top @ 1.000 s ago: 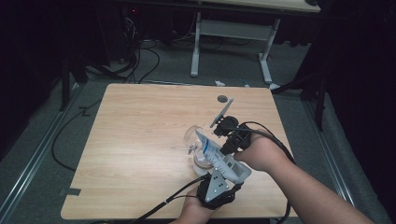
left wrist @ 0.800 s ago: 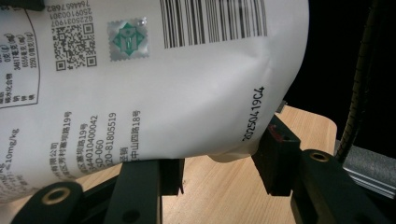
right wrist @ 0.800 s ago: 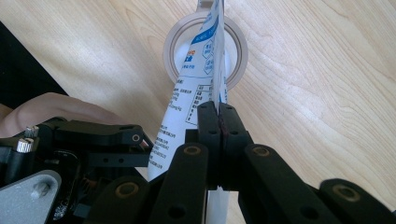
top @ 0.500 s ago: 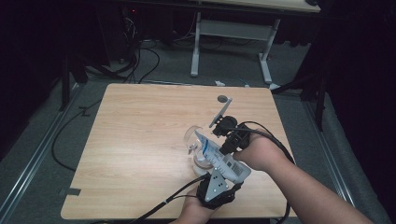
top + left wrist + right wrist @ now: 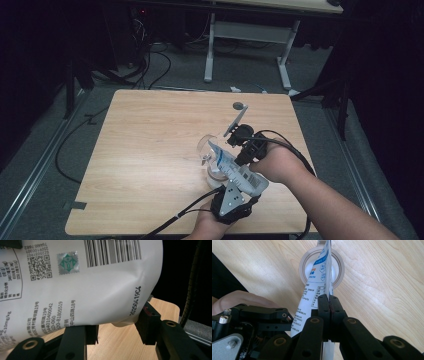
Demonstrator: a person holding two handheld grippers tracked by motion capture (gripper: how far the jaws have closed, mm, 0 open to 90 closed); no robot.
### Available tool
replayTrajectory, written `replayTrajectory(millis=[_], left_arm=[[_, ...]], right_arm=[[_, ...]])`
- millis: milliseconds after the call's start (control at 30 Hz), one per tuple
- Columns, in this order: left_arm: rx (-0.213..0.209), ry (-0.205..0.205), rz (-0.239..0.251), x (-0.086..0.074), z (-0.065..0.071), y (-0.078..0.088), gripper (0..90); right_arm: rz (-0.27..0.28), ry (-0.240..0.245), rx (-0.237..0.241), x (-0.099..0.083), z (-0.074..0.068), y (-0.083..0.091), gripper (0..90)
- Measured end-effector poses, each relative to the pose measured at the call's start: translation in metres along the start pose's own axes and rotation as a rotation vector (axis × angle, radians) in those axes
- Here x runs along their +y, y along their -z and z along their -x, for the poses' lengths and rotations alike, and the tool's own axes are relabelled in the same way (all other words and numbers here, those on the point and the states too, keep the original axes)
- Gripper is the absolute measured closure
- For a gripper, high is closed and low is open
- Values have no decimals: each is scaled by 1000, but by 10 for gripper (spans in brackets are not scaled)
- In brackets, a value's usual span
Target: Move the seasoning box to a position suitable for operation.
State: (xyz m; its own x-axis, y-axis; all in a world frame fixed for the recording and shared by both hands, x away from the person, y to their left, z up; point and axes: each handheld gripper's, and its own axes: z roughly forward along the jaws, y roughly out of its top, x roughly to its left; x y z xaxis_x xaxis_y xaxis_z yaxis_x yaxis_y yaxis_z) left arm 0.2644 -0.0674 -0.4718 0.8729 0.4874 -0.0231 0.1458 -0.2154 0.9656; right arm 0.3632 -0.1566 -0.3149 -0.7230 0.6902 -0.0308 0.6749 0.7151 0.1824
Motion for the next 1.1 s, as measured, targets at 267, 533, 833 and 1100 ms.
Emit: replayTrajectory(millis=[267,533,833,1100], left_arm=[[0,-3,2,1,0,1,581],[2,-5,5,1,0,1,582],[0,-1,8,1,-1,1,582],[0,1,9,1,-1,1,582]], right_arm=[[0,2,0,1,0,1,900],[2,0,2,0,-1,2,900],[0,-1,-1,1,-1,3,899],[0,4,-5,1,-1,3,899]])
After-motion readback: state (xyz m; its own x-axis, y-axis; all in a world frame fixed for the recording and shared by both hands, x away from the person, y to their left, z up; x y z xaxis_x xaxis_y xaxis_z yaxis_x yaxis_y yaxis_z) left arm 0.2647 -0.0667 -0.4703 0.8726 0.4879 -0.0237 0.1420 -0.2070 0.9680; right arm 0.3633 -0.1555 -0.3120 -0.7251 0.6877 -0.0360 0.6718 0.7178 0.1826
